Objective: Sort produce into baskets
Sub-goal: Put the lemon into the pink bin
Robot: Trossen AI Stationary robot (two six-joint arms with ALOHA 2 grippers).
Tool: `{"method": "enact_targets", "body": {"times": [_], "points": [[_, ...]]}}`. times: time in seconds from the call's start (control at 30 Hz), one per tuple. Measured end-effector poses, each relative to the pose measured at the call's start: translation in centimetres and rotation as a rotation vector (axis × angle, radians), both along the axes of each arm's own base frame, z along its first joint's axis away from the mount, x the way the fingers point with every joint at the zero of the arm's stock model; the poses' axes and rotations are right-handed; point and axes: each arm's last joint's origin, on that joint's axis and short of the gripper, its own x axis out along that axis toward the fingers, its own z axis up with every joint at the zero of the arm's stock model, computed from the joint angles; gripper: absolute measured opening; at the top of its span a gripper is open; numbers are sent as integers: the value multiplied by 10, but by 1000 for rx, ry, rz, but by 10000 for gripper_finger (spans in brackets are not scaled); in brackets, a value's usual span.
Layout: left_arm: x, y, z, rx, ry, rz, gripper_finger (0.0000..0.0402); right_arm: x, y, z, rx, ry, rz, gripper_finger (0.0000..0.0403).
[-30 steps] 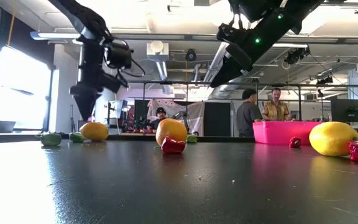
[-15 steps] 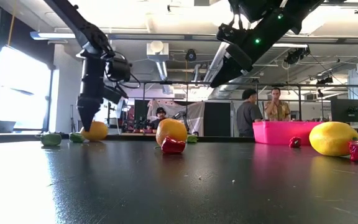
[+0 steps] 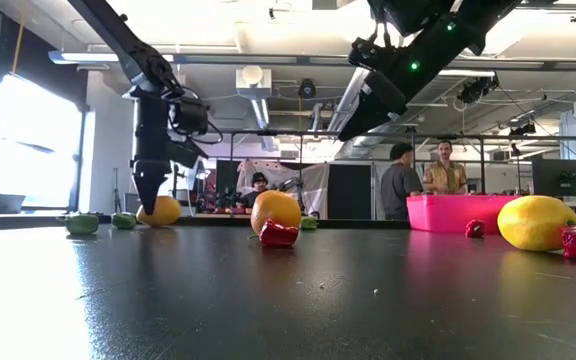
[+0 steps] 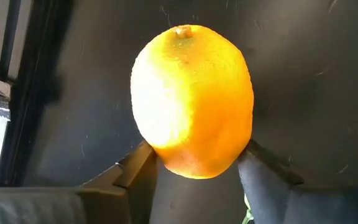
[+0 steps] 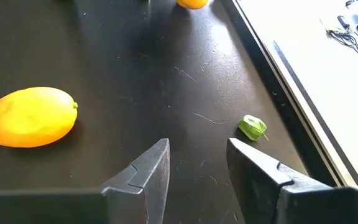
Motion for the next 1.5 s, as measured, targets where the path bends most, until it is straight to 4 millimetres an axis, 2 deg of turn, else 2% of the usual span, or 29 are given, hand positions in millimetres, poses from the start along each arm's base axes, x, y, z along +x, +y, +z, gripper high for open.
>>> {"method": "enact_targets", "body": {"times": [0.23, 0.4, 0.53, 0.7, 0.87, 0.97, 1.1, 1.27, 1.5], "points": [[0, -1, 2, 3, -8, 6, 124, 0, 0, 0, -1, -1, 0, 152], [1, -10, 15, 12, -48, -15, 118, 0, 0, 0, -10, 3, 23, 152], [5, -21, 30, -10, -150, -50, 118, 1, 2, 1, 19, -9, 65, 152], [15, -40, 46, -40, -257, -156, 117, 4, 4, 4, 51, -60, 115, 152], [29, -55, 52, -107, -387, -279, 116, 9, 14, 8, -13, -97, 191, 154], [39, -63, 54, -173, -499, -365, 116, 14, 22, 8, -53, -109, 251, 170], [52, -75, 58, -223, -606, -471, 116, 25, 33, -2, -81, -110, 306, 210], [70, -94, 61, -189, -659, -600, 115, 43, 37, -14, -124, -184, 276, 255], [89, -125, 65, -151, -716, -788, 115, 50, 36, -14, -111, -258, 329, 271]]}}
